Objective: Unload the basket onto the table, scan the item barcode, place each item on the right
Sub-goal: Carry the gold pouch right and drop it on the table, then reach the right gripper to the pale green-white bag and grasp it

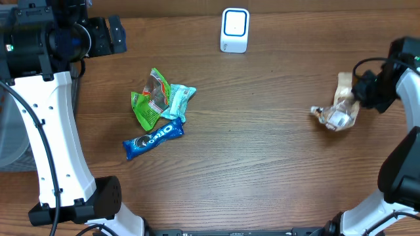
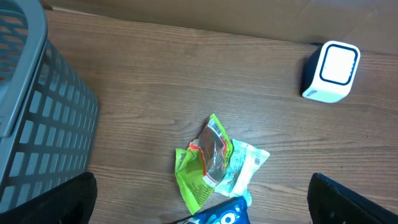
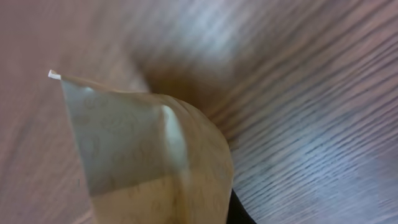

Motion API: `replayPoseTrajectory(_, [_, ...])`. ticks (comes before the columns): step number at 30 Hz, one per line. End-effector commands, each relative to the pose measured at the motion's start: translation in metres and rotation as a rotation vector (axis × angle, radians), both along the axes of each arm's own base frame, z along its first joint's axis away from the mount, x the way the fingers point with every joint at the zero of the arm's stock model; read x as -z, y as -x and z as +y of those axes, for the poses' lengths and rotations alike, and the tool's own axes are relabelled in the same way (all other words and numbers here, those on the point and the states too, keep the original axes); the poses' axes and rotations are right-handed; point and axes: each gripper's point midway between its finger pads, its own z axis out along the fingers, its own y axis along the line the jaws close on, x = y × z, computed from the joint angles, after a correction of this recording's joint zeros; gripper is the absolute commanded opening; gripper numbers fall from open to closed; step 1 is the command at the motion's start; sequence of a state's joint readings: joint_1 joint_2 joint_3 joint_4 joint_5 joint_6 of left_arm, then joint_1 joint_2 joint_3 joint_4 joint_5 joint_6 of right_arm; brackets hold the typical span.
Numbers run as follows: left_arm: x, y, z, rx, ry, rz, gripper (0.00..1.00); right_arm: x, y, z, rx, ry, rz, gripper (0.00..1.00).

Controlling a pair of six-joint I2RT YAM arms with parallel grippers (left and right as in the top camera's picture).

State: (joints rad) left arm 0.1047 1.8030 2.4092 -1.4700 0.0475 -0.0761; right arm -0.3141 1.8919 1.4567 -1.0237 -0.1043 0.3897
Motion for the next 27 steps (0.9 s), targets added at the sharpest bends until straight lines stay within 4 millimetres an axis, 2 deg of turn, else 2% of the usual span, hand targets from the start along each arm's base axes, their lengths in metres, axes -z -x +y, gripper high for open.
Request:
replayPoseTrajectory(1, [0.002,-0.002,0.001,-0.009,0.005,0.004,1.0,0.011,0.011,0.004,0.0,-0.007,0.031,0.11])
replayPoseTrajectory(2, [0.002,-0.002,0.001,-0.009,0.005,0.004,1.0,0.012,0.015,0.004,0.002,-0.001,0.05,0.34])
replayPoseTrajectory(5, [0.002,-0.002,0.001,-0.009,0.005,0.004,1.0,0.007,0.017,0.007,-0.001,-0.022,0.061,0.42])
replayPoseTrajectory(8, [0.002,-0.002,0.001,-0.009,0.005,0.004,1.0,-0.016,0.004,0.03,-0.08,-0.108,0.011,0.44])
replayPoseTrajectory(11, [0.002,-0.002,0.001,-0.009,0.005,0.004,1.0,-0.055,-0.026,0.086,-0.243,-0.241,-0.122,0.54])
replayPoseTrajectory(12, [0.002,-0.002,0.001,-0.009,0.005,0.004,1.0,-0.059,-0.031,0.097,-0.27,-0.257,-0.142,0.55])
replayPoseTrajectory(13, [0.002,-0.002,0.001,-0.009,0.005,0.004,1.0,-0.067,-0.042,0.128,-0.344,-0.302,-0.197,0.61])
replayPoseTrajectory(16, [0.002,-0.002,0.001,-0.009,0.005,0.004,1.0,-0.072,-0.056,0.179,-0.434,-0.334,-0.259,0.66])
replayPoseTrajectory(19, [0.002,-0.002,0.001,-0.009,0.005,0.004,1.0,-0.059,-0.069,0.252,-0.518,-0.342,-0.298,0.69])
replayPoseTrajectory(23, [0.002,-0.002,0.001,-0.009,0.005,0.004,1.0,-0.029,-0.069,0.325,-0.603,-0.388,-0.295,0.7])
replayPoseTrajectory(24, [0.002,-0.002,0.001,-0.009,0.005,0.004,1.0,-0.017,-0.067,0.35,-0.618,-0.408,-0.289,0.7])
replayPoseTrajectory(25, [0.002,-0.002,0.001,-0.009,0.005,0.004,1.0,-0.013,-0.066,0.358,-0.619,-0.415,-0.286,0.7])
replayPoseTrajectory(26, [0.002,-0.002,0.001,-0.009,0.005,0.004,1.0,-0.003,-0.063,0.379,-0.635,-0.432,-0.286,0.73])
replayPoseTrajectory(27, [0.002,-0.002,0.001,-0.009,0.005,0.004,1.0,0.0,-0.062,0.388,-0.64,-0.44,-0.29,0.74])
